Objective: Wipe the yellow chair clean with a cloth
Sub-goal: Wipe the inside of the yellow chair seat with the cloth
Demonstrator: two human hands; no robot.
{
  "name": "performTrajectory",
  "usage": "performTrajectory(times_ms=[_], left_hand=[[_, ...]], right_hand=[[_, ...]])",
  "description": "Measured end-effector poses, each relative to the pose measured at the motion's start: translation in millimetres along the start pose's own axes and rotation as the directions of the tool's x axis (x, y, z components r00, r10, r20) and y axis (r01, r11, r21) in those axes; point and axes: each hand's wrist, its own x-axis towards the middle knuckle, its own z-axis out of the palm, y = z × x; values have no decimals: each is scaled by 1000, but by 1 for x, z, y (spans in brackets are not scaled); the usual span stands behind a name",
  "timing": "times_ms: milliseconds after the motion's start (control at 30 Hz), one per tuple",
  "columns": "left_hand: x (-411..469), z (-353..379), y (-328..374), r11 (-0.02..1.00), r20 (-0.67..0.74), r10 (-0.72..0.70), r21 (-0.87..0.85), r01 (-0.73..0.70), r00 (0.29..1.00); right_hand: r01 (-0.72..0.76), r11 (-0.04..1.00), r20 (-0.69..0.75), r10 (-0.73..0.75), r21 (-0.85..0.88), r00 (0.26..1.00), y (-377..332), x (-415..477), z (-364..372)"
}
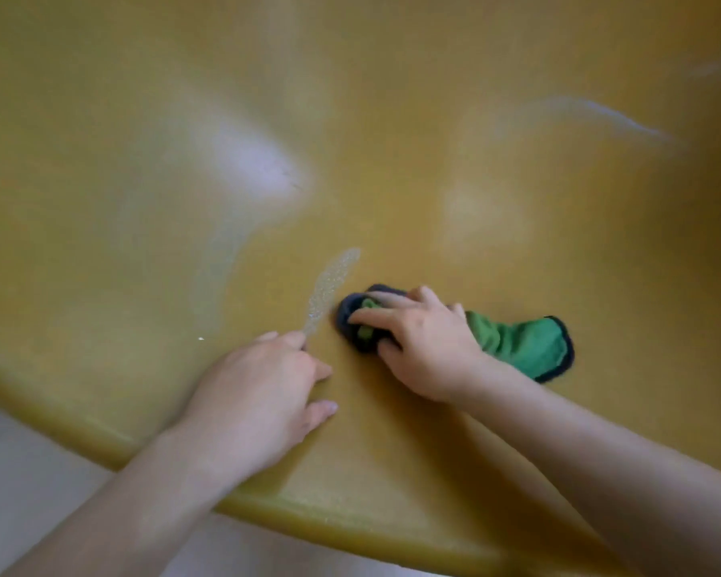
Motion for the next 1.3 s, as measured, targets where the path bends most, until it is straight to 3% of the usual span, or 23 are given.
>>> performTrajectory(times_ms=[67,100,167,200,233,267,300,367,433,500,600,733,767,833,900,967,1067,1200,1300], left_hand=[[-9,-4,-9,1000,8,-21,15,21,1000],[-16,-7,-16,999,1,-38,37,38,999],[-32,-12,-30,993,-32,-76,93,79,997],[-40,-13,-36,989,-53,-92,114,98,994],[-48,-12,-39,984,-83,-104,136,115,991],[-53,-13,-40,980,-127,-100,158,119,987],[-58,-12,-40,977,-175,-78,181,110,981],[-65,-10,-41,973,-244,-38,210,92,969],[-75,-10,-46,973,-316,-18,212,89,949],[-87,-15,-56,974,-348,-37,197,112,937],[-103,-23,-75,975,-365,-72,168,142,928],[-108,-28,-85,976,-366,-61,174,133,929],[-108,-28,-88,977,-374,-63,168,134,925],[-108,-24,-92,980,-409,-63,147,134,910],[-108,-20,-94,984,-419,-59,127,122,906],[-110,-18,-99,991,-468,-55,83,106,882],[-118,-25,-108,991,-537,-108,10,134,837],[-112,-33,-116,973,-532,-162,54,224,831],[-104,-33,-116,955,-525,-188,101,280,830]], right_hand=[[189,980,45,-192,62,980,-9,-17,-2],[156,987,65,-159,45,985,11,-18,-9],[-191,981,39,192,-37,981,64,-14,-23],[-397,918,-25,396,-18,918,81,-14,-28],[-523,852,-59,523,17,850,79,-16,-28],[-527,850,-76,525,0,847,58,-16,-22],[-448,894,-67,446,-13,892,22,-13,-12],[-149,986,-22,151,79,988,-68,3,8],[122,958,-17,-122,260,992,-131,19,10],[257,908,-48,-256,332,965,-139,24,4],[217,954,44,-230,209,972,-74,-15,-1],[-55,991,122,40,126,992,-18,-50,-9],[-29,990,117,12,141,993,-30,-37,-6],[157,955,-21,-157,251,987,-85,5,5],[331,854,-186,-278,401,942,-155,48,1],[404,752,-262,-310,521,914,-187,58,-12],[437,819,-192,-393,372,899,-121,9,-5],[327,918,-22,-331,224,944,-51,-25,-13],[492,782,-219,-440,382,871,-114,34,-10]])
